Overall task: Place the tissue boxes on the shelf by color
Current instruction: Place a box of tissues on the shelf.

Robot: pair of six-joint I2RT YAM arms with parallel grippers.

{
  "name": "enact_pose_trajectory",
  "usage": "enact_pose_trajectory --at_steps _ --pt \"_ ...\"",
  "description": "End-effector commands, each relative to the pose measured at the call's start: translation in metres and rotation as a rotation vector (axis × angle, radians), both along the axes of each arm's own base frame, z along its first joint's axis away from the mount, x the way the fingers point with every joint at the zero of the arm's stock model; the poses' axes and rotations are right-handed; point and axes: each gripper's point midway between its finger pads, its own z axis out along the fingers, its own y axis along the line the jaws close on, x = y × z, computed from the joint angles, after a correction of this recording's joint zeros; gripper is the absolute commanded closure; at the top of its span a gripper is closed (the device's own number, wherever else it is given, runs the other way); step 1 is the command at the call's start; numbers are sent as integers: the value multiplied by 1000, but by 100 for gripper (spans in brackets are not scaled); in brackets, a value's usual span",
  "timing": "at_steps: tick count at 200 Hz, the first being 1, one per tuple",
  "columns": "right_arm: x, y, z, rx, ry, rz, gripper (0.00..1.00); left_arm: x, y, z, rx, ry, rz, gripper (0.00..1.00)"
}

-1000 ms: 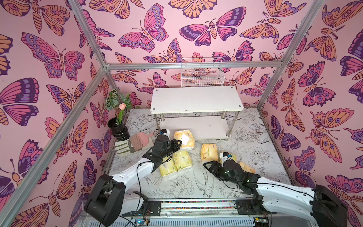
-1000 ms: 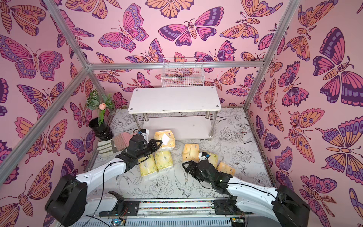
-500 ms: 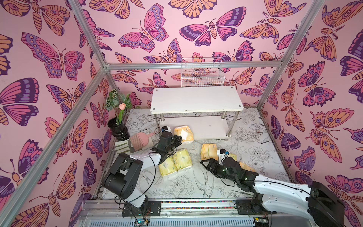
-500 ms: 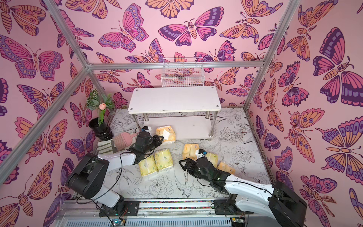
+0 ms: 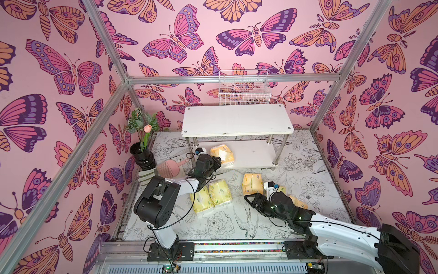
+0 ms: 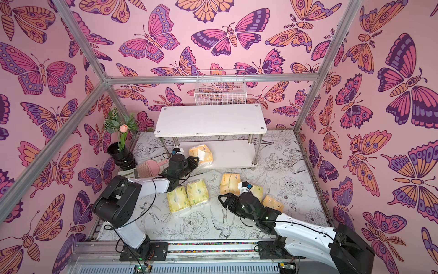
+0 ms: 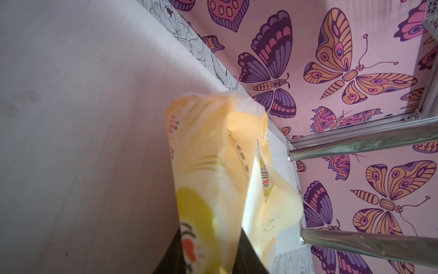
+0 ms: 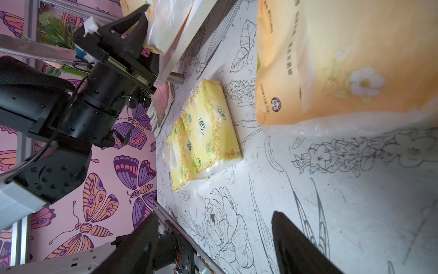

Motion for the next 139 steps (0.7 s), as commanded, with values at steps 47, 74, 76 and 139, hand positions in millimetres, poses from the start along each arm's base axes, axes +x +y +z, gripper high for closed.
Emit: enact_pose_trajectory --at_steps 47,74,76,139 --pt "8 -8 0 -33 -20 -35 22 -3 -1 15 3 -35 -26 0" --pt "15 -3 8 -51 -43 -21 21 -15 -5 27 26 -16 -70 0" --pt "15 -2 9 -51 -43 -21 21 -16 -5 27 29 -13 -73 0" --pt "56 6 34 -40 -92 -41 20 -71 -5 26 87 85 -142 0"
